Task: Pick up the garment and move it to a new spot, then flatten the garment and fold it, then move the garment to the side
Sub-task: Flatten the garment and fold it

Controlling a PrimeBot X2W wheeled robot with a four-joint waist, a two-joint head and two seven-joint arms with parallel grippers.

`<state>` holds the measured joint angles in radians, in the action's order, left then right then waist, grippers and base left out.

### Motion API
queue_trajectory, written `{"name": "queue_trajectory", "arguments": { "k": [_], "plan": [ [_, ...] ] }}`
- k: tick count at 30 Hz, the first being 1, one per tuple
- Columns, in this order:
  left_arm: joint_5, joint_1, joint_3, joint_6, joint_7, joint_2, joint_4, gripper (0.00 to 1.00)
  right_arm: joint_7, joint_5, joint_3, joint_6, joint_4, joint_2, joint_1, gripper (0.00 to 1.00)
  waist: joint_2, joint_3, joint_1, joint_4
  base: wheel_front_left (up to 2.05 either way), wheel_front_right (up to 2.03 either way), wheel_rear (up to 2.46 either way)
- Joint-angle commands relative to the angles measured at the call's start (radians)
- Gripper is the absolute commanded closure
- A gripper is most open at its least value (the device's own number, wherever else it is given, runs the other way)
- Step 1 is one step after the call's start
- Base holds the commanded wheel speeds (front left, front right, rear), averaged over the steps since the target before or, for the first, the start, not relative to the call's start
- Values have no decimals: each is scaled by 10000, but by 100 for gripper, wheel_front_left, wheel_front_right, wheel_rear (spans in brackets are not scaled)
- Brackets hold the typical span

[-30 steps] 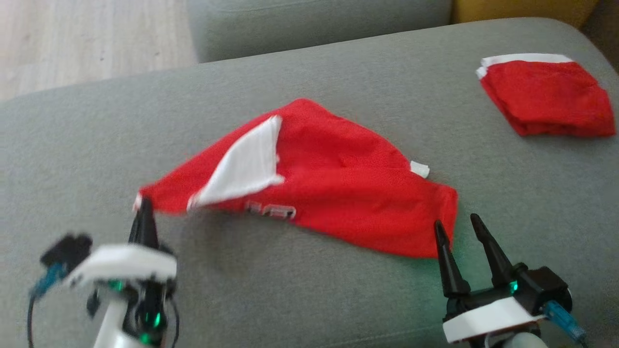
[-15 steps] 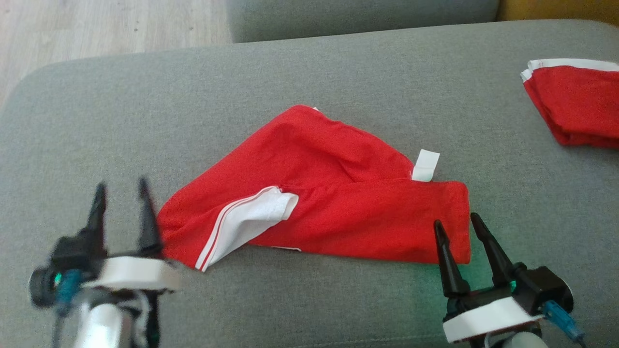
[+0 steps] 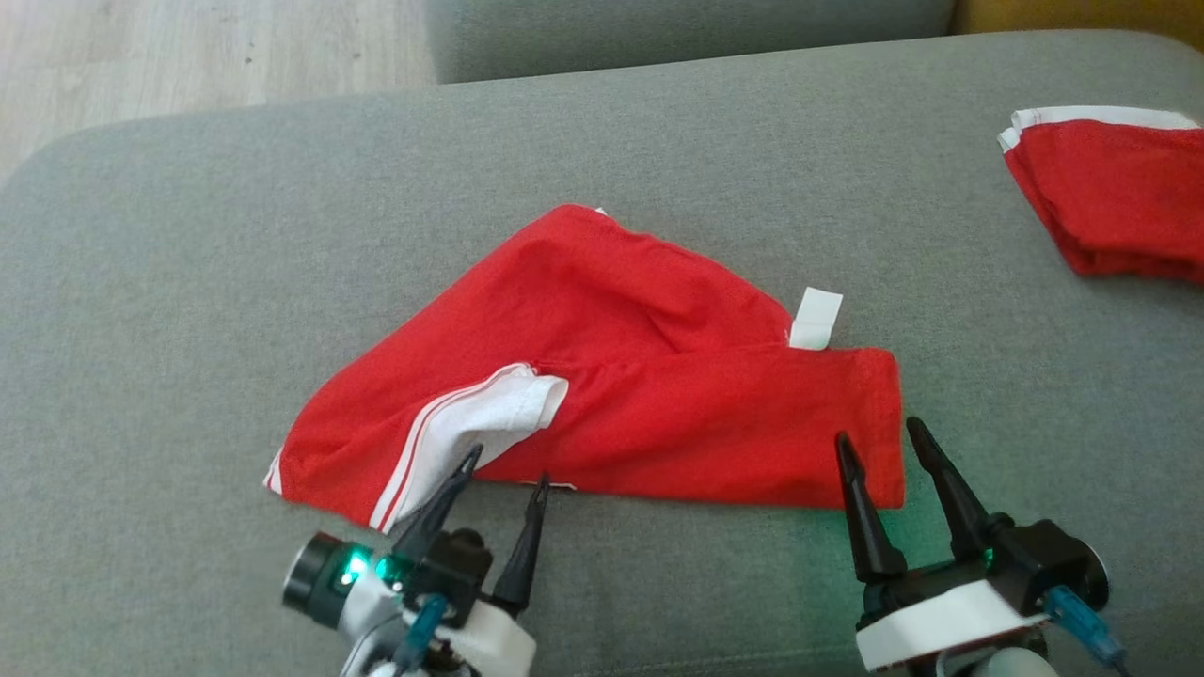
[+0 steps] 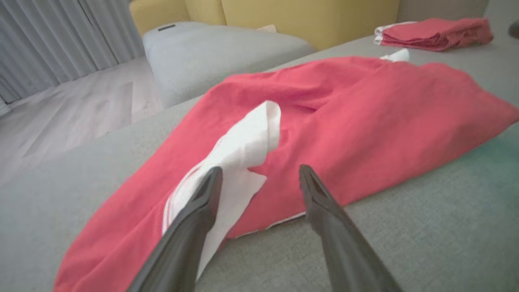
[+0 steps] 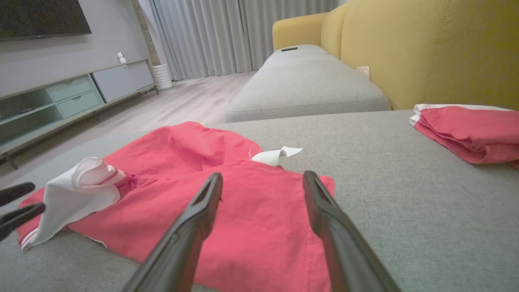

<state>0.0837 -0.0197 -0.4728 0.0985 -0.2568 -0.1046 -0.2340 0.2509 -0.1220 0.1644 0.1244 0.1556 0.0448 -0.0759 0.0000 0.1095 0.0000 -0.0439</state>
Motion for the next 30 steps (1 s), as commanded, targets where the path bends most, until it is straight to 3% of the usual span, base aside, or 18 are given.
{"name": "queue_trajectory", "arguments": {
  "k": [1,7,9,10,11,16,22,26,27,28,29,30],
  "plan": [
    [0,-685,257,73,-47,128,-154,0,109,65,286,63,-261,54,221,0,0,8,0,-23,0,0,0],
    [317,-2011,410,726,-48,121,-1770,0,109,141,374,63,-253,54,252,0,0,143,0,-143,0,0,0],
    [210,-2382,500,766,-48,67,-1919,0,109,194,343,63,-261,54,301,0,0,226,0,-181,0,0,0],
    [176,-2554,522,771,-48,2,-1910,38,109,218,329,63,-264,54,327,0,0,268,0,-197,0,0,0],
    [141,-2701,534,757,-48,-79,-1871,100,109,237,314,63,-269,54,352,0,0,312,0,-213,0,0,0],
    [-8,-3363,703,786,-48,-586,-1827,100,109,316,267,63,-288,54,452,0,0,543,0,-259,0,0,0],
    [-241,-3963,810,750,-49,-874,-2118,100,109,332,393,63,-282,54,600,0,0,742,0,-354,0,0,0],
    [-474,-3737,810,877,-49,-911,-1498,100,109,311,345,63,-305,54,625,0,0,773,0,-430,0,0,0],
    [-545,-3539,793,911,-49,-911,-1192,84,109,312,322,63,-299,54,616,0,0,767,0,-445,0,0,0],
    [-597,-3294,779,971,-49,-926,-892,50,109,309,297,63,-291,54,604,0,0,750,0,-456,0,0,0],
    [-645,-3031,764,1040,-49,-936,-575,0,109,295,266,63,-285,54,586,0,0,722,0,-462,0,0,0],
    [-714,-2750,712,1044,-49,-936,-245,0,109,272,236,63,-282,54,564,0,0,688,0,-463,0,0,0]
  ]
}}
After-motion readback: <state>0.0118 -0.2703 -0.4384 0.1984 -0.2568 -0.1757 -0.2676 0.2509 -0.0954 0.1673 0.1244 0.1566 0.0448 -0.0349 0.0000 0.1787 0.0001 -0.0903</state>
